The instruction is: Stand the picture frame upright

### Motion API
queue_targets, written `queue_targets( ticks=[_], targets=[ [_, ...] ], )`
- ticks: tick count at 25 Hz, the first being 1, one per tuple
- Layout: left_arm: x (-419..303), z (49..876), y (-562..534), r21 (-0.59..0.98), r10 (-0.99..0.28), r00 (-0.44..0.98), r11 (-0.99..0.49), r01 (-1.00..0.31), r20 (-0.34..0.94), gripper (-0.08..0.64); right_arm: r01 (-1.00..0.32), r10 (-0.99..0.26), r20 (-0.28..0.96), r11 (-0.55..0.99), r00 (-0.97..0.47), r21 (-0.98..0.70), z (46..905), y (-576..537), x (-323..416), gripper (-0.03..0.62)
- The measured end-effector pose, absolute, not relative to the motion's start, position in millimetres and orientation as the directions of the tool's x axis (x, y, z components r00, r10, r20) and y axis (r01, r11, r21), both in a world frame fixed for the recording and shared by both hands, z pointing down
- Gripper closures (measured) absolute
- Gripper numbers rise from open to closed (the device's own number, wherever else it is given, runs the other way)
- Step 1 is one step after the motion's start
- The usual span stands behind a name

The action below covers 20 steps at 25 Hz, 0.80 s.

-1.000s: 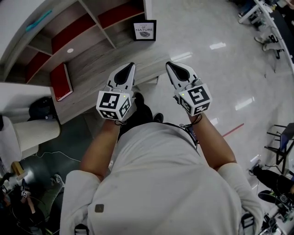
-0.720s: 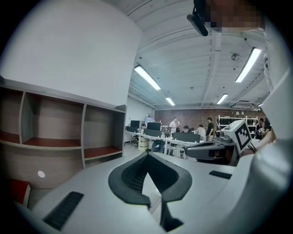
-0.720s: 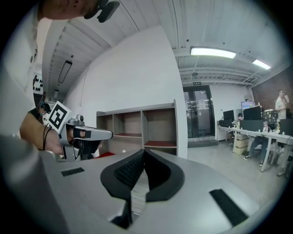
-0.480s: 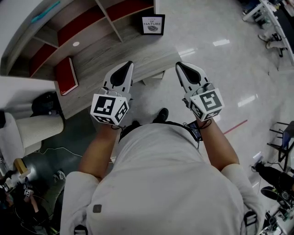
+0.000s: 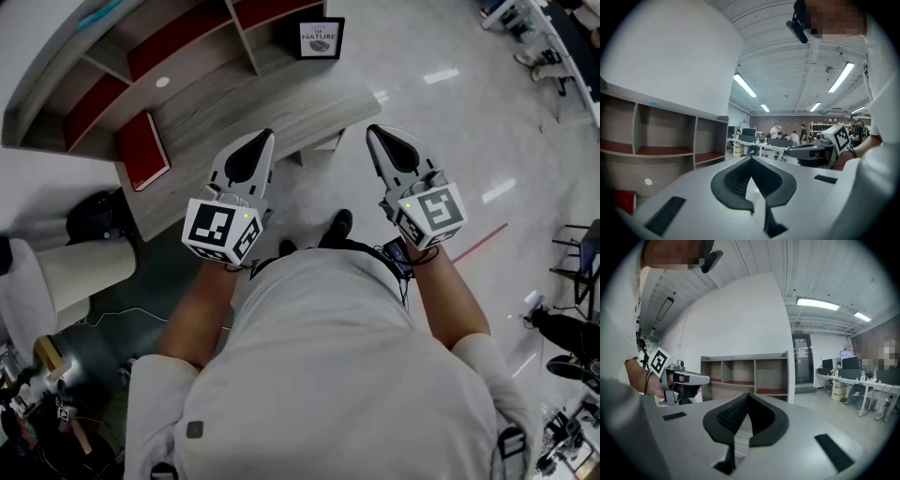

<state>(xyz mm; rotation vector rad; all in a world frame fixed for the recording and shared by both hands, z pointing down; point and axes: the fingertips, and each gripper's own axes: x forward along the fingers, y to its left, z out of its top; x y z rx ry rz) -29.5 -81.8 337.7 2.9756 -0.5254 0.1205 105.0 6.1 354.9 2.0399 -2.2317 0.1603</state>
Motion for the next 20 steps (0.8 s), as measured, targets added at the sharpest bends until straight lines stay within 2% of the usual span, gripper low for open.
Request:
queue_targets(
  ticks=[20],
  targets=[
    [-181.2, 322.5, -46.6, 0.116, -0.271, 0.961, -0.954, -0.276, 0.055, 0.545, -0.998, -0.993, 0.111, 0.036, -0.031, 0.043, 343.0, 65.6, -59.4, 0.574]
  ],
)
